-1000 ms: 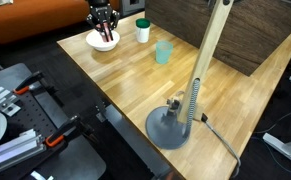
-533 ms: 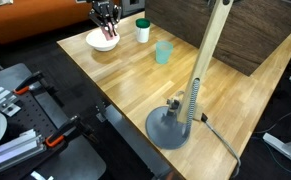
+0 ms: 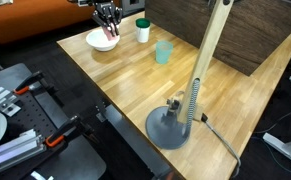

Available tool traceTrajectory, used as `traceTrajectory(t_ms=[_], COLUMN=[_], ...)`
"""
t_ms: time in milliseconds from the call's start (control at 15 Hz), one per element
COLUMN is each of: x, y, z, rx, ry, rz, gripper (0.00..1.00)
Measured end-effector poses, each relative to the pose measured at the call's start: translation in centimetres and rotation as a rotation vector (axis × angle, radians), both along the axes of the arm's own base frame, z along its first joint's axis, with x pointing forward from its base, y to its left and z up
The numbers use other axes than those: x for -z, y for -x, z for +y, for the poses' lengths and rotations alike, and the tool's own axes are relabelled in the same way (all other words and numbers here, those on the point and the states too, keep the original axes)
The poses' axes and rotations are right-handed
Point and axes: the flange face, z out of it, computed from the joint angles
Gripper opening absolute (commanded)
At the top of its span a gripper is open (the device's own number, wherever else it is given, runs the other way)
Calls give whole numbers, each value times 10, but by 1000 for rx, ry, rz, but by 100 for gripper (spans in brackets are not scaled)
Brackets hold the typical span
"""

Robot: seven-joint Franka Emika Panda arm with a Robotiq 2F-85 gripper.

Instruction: Pour the contents in the pink cup into the white bowl

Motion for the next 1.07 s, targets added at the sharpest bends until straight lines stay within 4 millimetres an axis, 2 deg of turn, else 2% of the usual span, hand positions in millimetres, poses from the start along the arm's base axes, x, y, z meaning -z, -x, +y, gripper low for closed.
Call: traceTrajectory(t_ms=[200,267,533,733,1067], x=[0,0,2,0,-2], y=[0,0,1,4,14], z=[0,0,3,17,32], rx=[-1,-1,-6,-21,-22], ry=[1,1,0,21,184], rz=[2,2,6,25,135], gripper=[15,4,4,4,4])
